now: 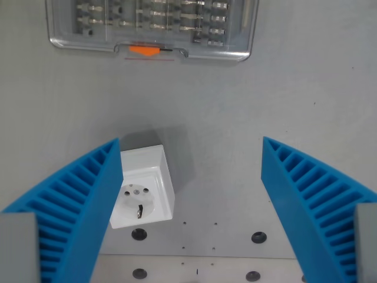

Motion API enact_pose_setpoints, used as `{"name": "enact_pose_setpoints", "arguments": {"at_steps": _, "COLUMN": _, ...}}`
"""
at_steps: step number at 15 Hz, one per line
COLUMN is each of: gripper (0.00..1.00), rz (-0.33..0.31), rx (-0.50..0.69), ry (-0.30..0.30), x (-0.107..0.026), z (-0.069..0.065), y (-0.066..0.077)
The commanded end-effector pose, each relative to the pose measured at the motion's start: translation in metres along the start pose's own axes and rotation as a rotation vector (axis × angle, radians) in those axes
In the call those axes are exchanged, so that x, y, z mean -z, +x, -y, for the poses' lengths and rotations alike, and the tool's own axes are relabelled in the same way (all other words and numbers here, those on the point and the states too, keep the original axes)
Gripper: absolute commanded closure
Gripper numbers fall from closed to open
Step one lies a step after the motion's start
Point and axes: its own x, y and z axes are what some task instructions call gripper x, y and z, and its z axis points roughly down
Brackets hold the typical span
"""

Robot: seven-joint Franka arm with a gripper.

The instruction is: Move above the white socket

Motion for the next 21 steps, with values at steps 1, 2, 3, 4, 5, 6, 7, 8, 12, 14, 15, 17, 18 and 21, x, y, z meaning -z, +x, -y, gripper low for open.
{"name": "enact_pose_setpoints", "arguments": {"at_steps": 1, "gripper": 0.00, "rz": -0.003, "rx": 0.000, "ry": 0.000, "x": 0.001, "z": 0.000, "y": 0.000}}
{"name": "enact_pose_setpoints", "arguments": {"at_steps": 2, "gripper": 0.00, "rz": -0.003, "rx": 0.000, "ry": 0.000, "x": 0.001, "z": 0.000, "y": 0.000}}
{"name": "enact_pose_setpoints", "arguments": {"at_steps": 3, "gripper": 0.00, "rz": -0.003, "rx": 0.001, "ry": 0.000, "x": 0.001, "z": 0.000, "y": 0.000}}
{"name": "enact_pose_setpoints", "arguments": {"at_steps": 4, "gripper": 0.00, "rz": -0.003, "rx": 0.001, "ry": 0.000, "x": 0.001, "z": 0.000, "y": 0.000}}
{"name": "enact_pose_setpoints", "arguments": {"at_steps": 5, "gripper": 0.00, "rz": -0.003, "rx": 0.002, "ry": 0.000, "x": 0.001, "z": 0.000, "y": 0.000}}
{"name": "enact_pose_setpoints", "arguments": {"at_steps": 6, "gripper": 0.00, "rz": -0.003, "rx": 0.004, "ry": 0.000, "x": 0.001, "z": 0.000, "y": 0.000}}
{"name": "enact_pose_setpoints", "arguments": {"at_steps": 7, "gripper": 0.00, "rz": -0.003, "rx": 0.006, "ry": 0.000, "x": 0.000, "z": 0.000, "y": -0.001}}
{"name": "enact_pose_setpoints", "arguments": {"at_steps": 8, "gripper": 0.00, "rz": -0.004, "rx": 0.009, "ry": 0.000, "x": 0.000, "z": 0.001, "y": -0.001}}
{"name": "enact_pose_setpoints", "arguments": {"at_steps": 12, "gripper": 0.00, "rz": -0.010, "rx": 0.020, "ry": -0.002, "x": -0.003, "z": 0.002, "y": -0.004}}
{"name": "enact_pose_setpoints", "arguments": {"at_steps": 14, "gripper": 0.00, "rz": -0.018, "rx": 0.029, "ry": -0.003, "x": -0.005, "z": 0.003, "y": -0.006}}
{"name": "enact_pose_setpoints", "arguments": {"at_steps": 15, "gripper": 0.00, "rz": -0.023, "rx": 0.033, "ry": -0.003, "x": -0.006, "z": 0.004, "y": -0.007}}
{"name": "enact_pose_setpoints", "arguments": {"at_steps": 17, "gripper": 0.00, "rz": -0.033, "rx": 0.042, "ry": -0.005, "x": -0.009, "z": 0.006, "y": -0.010}}
{"name": "enact_pose_setpoints", "arguments": {"at_steps": 18, "gripper": 0.00, "rz": -0.039, "rx": 0.046, "ry": -0.005, "x": -0.011, "z": 0.006, "y": -0.012}}
{"name": "enact_pose_setpoints", "arguments": {"at_steps": 21, "gripper": 0.00, "rz": -0.064, "rx": 0.060, "ry": -0.008, "x": -0.017, "z": 0.010, "y": -0.019}}
